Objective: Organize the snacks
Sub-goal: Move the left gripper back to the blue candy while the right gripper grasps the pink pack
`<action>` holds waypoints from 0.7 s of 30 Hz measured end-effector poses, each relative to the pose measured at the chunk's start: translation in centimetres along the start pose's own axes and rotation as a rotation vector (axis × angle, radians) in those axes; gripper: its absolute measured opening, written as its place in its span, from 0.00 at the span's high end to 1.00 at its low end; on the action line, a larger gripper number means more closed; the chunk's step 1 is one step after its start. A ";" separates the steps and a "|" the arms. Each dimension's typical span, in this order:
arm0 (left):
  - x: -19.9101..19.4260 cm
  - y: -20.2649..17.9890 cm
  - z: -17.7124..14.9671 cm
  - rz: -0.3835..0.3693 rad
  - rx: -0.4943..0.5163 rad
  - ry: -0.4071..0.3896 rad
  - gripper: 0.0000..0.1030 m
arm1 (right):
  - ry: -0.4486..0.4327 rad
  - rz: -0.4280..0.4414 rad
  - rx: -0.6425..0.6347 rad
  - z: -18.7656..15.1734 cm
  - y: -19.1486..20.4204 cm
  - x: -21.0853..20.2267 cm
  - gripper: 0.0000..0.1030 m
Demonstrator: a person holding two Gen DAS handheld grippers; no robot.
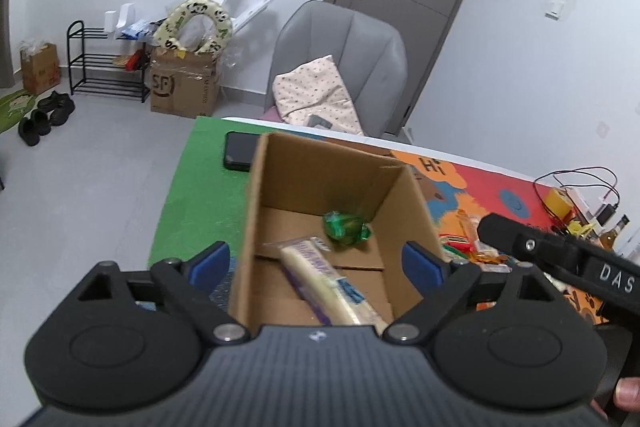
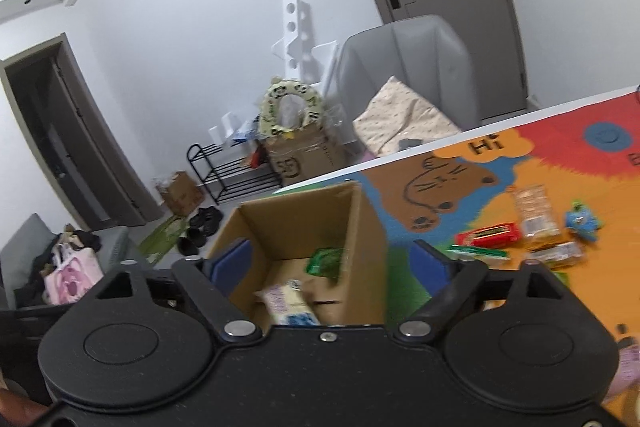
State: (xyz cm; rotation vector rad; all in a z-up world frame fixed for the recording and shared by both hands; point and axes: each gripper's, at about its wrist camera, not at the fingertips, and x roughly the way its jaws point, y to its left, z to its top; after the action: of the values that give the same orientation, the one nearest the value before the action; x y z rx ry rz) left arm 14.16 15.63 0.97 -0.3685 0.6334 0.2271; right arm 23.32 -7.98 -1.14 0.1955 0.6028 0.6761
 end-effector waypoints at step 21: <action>-0.8 -6.7 -2.6 -0.089 0.092 0.015 0.00 | -0.032 -0.172 0.044 -2.0 -7.2 -7.1 0.00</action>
State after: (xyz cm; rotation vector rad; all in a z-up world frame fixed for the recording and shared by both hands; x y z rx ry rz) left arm 14.27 8.37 1.36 -0.3097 0.6381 0.1096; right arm 21.55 -18.15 -2.13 0.1925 0.5963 0.4931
